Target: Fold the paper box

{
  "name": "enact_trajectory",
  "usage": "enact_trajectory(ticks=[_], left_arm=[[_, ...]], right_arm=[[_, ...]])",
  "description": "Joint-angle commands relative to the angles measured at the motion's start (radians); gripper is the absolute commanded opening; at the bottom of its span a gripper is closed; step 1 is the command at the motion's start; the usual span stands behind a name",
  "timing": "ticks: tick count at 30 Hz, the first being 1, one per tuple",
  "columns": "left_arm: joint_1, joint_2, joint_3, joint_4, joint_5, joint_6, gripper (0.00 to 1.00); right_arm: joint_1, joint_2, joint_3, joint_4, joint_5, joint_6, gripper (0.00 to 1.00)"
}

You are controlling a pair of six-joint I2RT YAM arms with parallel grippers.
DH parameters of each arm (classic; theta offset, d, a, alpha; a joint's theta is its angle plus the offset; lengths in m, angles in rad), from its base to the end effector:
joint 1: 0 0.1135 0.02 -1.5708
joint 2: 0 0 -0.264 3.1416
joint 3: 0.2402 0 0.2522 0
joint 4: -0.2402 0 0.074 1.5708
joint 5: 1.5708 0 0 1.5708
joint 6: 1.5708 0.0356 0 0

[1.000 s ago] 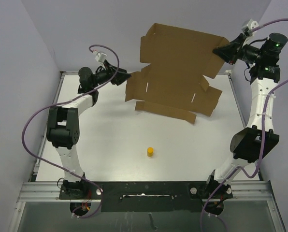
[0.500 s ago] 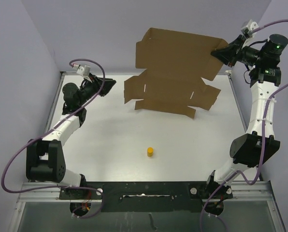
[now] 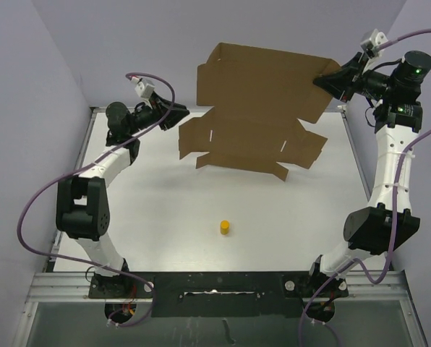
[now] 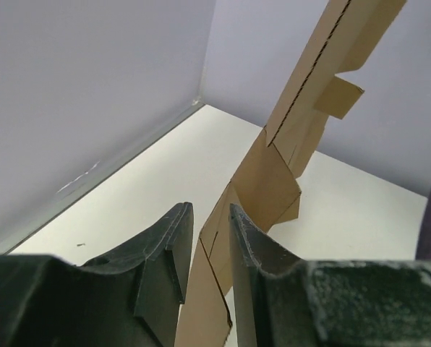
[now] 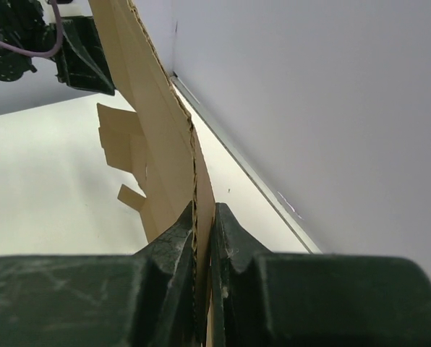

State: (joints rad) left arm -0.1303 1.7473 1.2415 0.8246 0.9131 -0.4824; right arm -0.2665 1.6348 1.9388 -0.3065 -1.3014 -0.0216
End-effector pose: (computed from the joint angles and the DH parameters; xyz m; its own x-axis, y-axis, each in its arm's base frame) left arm 0.3936 -0.0800 0.3372 -0.1072 -0.2720 -0.9563 0.8747 0.4315 -0.2208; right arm 0.3333 -0.0554 0.5073 0.0162 -0.0104 -0.9998 -0.8597 0.5105 -0.0192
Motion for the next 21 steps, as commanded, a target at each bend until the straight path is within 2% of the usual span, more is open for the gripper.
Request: enact_trajectory(ticks=[1,9,13,16,19,21], left_arm=[[-0.028,0.060,0.093,0.126,0.116,0.014,0.26],[-0.093,0.143,0.144,0.257,0.211,-0.046,0.31],[-0.097,0.175,0.135,0.421,0.222,-0.154,0.39],[-0.097,0.192,0.143,0.493,0.243,-0.226,0.40],[-0.099,0.196,0.149,0.473,0.234,-0.223,0.41],[-0.106,0.197,0.156,0.440,0.222,-0.197,0.40]], right_arm=[[0.007,-0.047,0.011,0.077,-0.042,0.072,0.00],[0.007,-0.049,-0.010,0.188,-0.072,0.186,0.00],[0.006,-0.050,-0.022,0.240,-0.083,0.239,0.00],[0.006,-0.048,-0.030,0.285,-0.088,0.280,0.00],[0.006,-0.047,-0.049,0.354,-0.097,0.343,0.00],[0.006,-0.051,-0.075,0.456,-0.112,0.427,0.00]])
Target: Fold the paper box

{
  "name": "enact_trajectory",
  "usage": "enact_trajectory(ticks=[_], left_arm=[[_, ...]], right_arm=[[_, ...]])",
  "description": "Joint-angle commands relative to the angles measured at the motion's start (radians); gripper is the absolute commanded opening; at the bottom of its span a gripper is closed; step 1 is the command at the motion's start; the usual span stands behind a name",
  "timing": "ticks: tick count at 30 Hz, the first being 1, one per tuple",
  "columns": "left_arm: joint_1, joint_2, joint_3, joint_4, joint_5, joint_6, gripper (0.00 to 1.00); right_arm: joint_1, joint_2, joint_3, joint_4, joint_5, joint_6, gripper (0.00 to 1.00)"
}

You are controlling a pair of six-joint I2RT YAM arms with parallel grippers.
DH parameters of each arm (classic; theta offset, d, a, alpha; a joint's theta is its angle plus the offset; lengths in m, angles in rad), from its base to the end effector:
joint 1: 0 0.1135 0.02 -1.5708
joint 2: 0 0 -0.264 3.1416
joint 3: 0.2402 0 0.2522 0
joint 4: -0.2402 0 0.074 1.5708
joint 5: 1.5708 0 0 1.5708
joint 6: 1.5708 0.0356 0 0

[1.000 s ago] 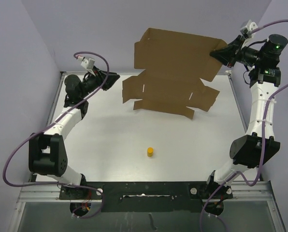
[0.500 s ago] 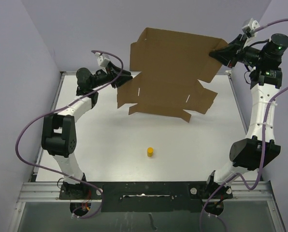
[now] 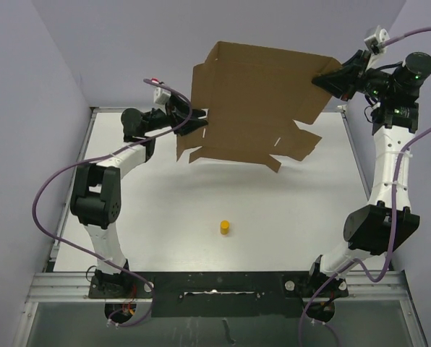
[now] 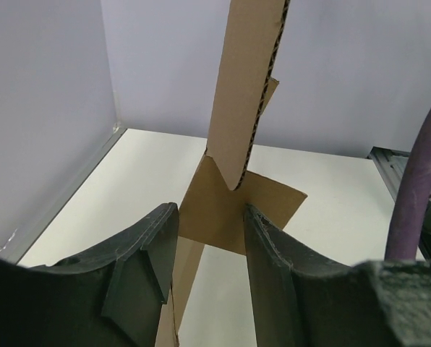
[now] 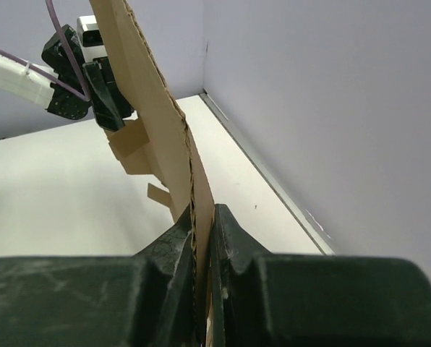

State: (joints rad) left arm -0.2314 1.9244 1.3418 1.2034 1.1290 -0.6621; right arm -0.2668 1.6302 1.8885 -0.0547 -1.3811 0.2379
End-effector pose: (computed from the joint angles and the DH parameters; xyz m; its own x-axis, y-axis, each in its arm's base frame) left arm 0.4029 -0.1280 0.3284 -0.0537 -0.2574 -0.9648 0.9899 0.1132 -0.0853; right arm 0.3335 -0.0549 0.5139 -0.0174 0.0508 -0.9986 -0.8993 0.4358 0.0378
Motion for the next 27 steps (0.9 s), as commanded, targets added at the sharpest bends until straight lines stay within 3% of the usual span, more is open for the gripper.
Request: enact_trajectory(ticks=[1,5,12,22,27], left_arm=[[-0.010,0.022,0.060,0.045,-0.003,-0.001,0.40],[-0.027,0.031,0.085,0.038,-0.035,0.019,0.40],[-0.045,0.062,0.135,0.089,-0.063,-0.027,0.34],[-0.069,0.089,0.170,0.222,-0.110,-0.115,0.34],[-0.066,0.089,0.176,0.313,-0.108,-0.195,0.19]], right_arm=[[0.006,-0.048,-0.042,0.277,-0.041,0.222,0.00],[0.007,-0.050,-0.087,0.494,-0.060,0.406,0.00],[0.011,-0.057,-0.100,0.527,-0.069,0.436,0.00],[0.017,-0.063,-0.106,0.563,-0.073,0.473,0.00],[0.016,-0.063,-0.106,0.565,-0.075,0.477,0.00]])
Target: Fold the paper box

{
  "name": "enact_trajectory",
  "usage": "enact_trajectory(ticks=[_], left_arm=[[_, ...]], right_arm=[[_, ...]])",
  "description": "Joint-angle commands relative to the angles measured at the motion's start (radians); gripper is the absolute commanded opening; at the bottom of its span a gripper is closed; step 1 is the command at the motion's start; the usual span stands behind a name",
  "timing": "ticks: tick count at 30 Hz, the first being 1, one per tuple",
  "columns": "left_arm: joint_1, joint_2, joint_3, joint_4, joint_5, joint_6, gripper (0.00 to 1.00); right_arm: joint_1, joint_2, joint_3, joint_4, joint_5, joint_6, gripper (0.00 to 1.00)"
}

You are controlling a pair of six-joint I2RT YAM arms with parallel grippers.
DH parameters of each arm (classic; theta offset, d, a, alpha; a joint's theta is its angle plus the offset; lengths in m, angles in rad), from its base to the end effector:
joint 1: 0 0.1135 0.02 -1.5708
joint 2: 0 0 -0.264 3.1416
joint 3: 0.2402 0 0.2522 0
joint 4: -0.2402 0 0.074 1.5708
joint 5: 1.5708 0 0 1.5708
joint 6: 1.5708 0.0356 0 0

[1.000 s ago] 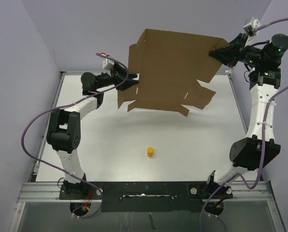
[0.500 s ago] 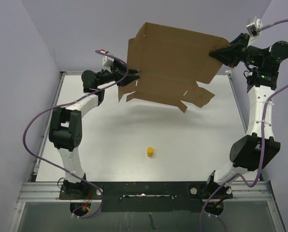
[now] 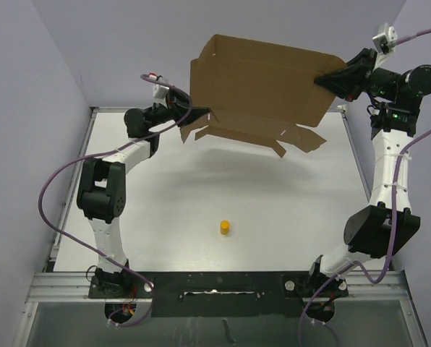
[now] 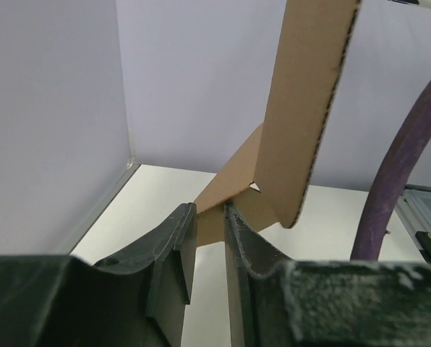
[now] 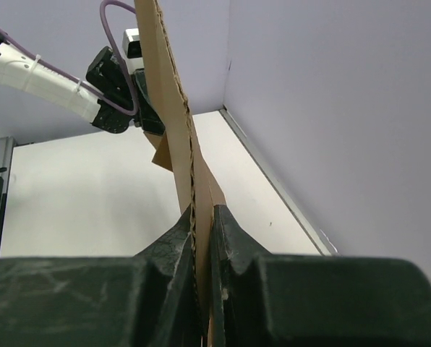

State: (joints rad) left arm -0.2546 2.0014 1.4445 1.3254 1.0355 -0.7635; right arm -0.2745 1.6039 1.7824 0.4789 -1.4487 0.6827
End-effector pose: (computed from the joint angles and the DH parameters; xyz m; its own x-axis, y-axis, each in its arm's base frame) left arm 0.4143 -0.1395 0.3389 -0.0167 -0.3601 -0.9328 0.9903 0.1231 -0.0652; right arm 0.3187 -0.0530 0.5278 0.0001 0.0798 -0.9968 -0.9322 0.3607 0.0288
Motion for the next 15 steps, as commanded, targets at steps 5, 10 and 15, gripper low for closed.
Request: enact_trajectory(ticks=[5,10,15], left_arm=[[-0.034,-0.025,0.053,0.192,0.036,-0.099,0.32],[-0.024,-0.055,0.028,0.189,0.099,-0.097,0.38],[-0.001,-0.096,-0.024,0.191,0.116,-0.065,0.37]], right_arm=[[0.015,-0.032,0.005,0.030,-0.010,0.033,0.00],[0.013,-0.030,0.012,0.032,-0.006,0.038,0.00],[0.001,-0.026,0.025,0.031,-0.002,0.050,0.00]])
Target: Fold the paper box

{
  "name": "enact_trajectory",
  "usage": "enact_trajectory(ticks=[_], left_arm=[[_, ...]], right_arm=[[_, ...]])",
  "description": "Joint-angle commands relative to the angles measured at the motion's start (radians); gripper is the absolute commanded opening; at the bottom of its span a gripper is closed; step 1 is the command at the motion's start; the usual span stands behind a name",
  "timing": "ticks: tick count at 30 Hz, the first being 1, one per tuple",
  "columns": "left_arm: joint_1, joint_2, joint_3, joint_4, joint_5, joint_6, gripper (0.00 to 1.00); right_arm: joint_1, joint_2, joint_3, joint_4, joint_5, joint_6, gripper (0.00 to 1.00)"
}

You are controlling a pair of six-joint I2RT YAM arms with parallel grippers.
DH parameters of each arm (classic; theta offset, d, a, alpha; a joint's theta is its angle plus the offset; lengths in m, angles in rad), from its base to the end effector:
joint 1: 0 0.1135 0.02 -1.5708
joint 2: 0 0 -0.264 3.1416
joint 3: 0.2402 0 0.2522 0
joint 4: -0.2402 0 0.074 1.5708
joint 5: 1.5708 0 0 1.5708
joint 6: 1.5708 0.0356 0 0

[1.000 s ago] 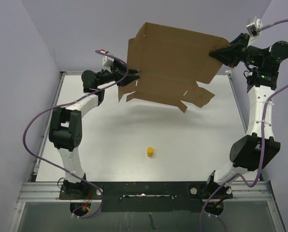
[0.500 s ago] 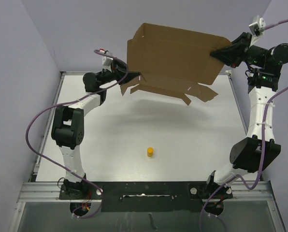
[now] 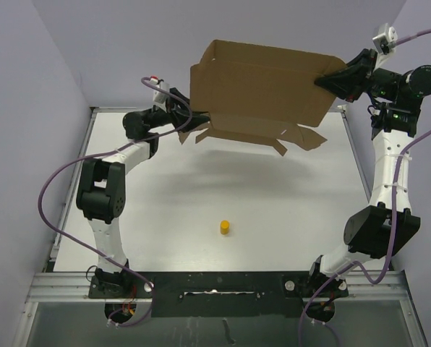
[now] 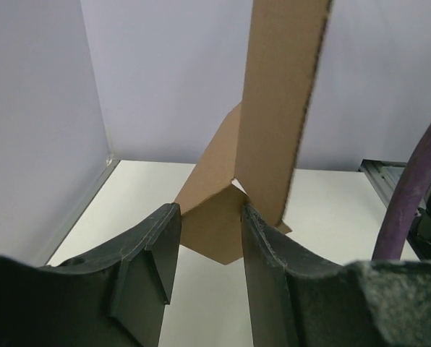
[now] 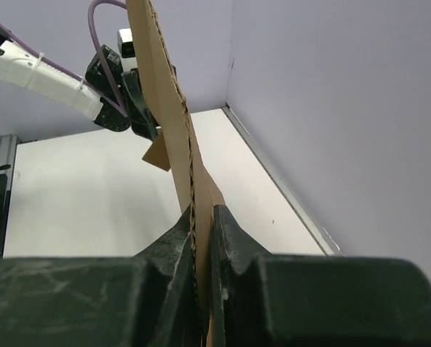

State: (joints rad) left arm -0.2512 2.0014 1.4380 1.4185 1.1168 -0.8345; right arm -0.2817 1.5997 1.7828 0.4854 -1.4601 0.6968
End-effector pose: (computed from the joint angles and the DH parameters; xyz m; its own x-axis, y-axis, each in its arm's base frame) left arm 0.4067 -0.1374 0.3409 -0.0131 -0.3321 -0.9431 0.9984 0.0478 -0.0307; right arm 0.3160 -0.0546 0.5293 -0.0045 0.0751 -0.9972 -0.9331 0.3582 0.0312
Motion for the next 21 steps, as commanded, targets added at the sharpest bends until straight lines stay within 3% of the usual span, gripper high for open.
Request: enact_trajectory(ticks=[1,8,12,21], left_arm=[[0.000,-0.103,-0.028,0.098,0.031,0.021,0.37],[0.042,-0.170,-0.128,0.096,-0.061,0.145,0.38],[0.066,-0.201,-0.168,0.099,-0.107,0.172,0.45],[0.079,-0.192,-0.143,0.093,-0.034,0.128,0.56]], right_arm=[[0.006,-0.020,0.029,0.024,0.012,0.038,0.00],[-0.012,-0.011,0.047,0.024,0.023,0.051,0.00],[-0.013,-0.012,0.038,0.024,0.020,0.049,0.00],[-0.007,-0.013,0.033,0.043,0.015,0.065,0.00]])
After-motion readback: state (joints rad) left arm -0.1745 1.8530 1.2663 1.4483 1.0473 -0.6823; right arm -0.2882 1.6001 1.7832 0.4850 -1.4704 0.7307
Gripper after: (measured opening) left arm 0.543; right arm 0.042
